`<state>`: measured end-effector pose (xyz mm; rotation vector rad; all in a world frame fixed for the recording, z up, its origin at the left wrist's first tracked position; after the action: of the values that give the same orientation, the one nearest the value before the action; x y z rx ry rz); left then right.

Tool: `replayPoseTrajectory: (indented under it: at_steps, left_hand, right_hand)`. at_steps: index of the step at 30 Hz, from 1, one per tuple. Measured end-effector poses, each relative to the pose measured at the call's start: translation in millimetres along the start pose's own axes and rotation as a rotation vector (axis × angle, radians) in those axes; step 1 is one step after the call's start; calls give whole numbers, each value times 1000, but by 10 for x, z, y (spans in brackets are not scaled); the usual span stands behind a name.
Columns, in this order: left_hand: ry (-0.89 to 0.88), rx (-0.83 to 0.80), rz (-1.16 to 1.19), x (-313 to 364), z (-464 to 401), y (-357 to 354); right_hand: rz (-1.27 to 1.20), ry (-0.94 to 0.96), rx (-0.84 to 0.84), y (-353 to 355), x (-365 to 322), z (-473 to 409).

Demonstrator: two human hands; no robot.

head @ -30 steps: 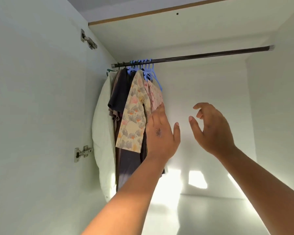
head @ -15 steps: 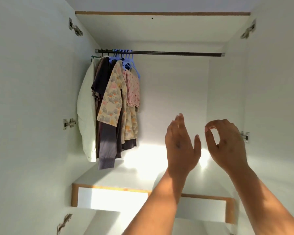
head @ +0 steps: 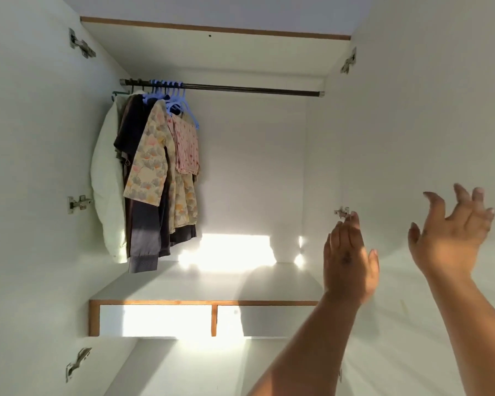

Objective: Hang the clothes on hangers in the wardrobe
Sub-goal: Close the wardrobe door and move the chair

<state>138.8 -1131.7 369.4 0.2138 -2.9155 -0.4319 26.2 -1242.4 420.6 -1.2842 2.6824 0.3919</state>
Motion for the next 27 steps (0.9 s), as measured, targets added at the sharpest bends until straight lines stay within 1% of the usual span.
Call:
replayPoseTrajectory:
  at_steps: [4,7,8,10,12,14,17,20,23,26,27]
  left_hand:
    - [-18,-85,66,225,-10,-149]
    - [-36,-103,74,443,18,-270]
    - [-44,-123,86,527,36,-305]
    - [-32,-226,145,668,71,-371]
    - [-20,-296,206,784,86,-441]
    - [-10,-276,258,861,91,-464]
    - [52,-279,315,857,85,-470]
    - [122,-268,394,737,113,-385]
    - [231,-194,473,450,114,-367]
    - [349,-163,686,192,116,-296]
    - [377,-118,714,119,136,-222]
  right_hand:
    - [87,-90,32,142,302,71]
    - [76,-163,64,293,477,101]
    - [53,-200,77,334,533,109]
    - [-63,-317,68,369,635,119]
    - [-255,-484,-29,352,693,129]
    - [-322,-561,-73,383,693,132]
    - [-329,-605,-70,465,606,141]
    - [-311,-546,-37,498,350,216]
    - [-326,-461,-29,478,37,312]
    - [-409,-316,-43,409,-360,409]
    - [-439,-240,-22,377,-514,448]
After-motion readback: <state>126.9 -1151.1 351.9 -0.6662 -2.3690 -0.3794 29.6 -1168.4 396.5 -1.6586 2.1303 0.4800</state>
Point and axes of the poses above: each hand's wrist, its own z-axis away from the middle knuckle, its own y-axis out of the back of the hand, x = y × z, the point moved 3 cm from there along -z, towards the middle knuckle, and after that the axes turned 1 degree about -z, right-handed, at the moved point
